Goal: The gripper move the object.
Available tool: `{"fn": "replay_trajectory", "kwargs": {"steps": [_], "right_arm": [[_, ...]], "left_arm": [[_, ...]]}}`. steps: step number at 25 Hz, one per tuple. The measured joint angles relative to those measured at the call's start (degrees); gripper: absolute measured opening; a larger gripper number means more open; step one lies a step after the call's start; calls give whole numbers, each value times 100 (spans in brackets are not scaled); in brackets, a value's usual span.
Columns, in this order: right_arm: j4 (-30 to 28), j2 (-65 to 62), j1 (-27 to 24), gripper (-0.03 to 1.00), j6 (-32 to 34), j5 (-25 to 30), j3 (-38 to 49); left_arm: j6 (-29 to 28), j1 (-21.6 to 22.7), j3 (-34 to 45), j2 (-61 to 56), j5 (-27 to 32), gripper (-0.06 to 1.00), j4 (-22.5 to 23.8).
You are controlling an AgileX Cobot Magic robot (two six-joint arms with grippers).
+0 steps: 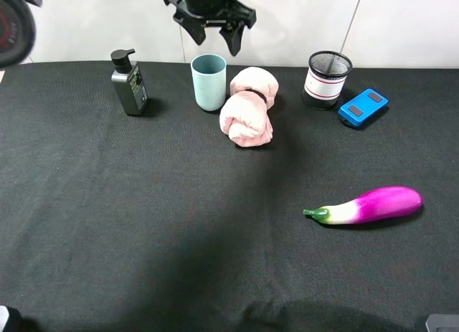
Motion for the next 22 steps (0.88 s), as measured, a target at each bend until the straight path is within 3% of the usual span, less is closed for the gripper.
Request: {"fn": "replay_trajectory", "kwargs": {"steps": [9, 22], "right_arm": [[0, 0, 0, 69, 0, 0, 0], [0, 0, 0, 69, 0, 0, 0]], "left_arm": [[19, -119, 341, -645, 6, 77, 82], [159, -153, 2794, -2588, 1, 77, 345]]}}
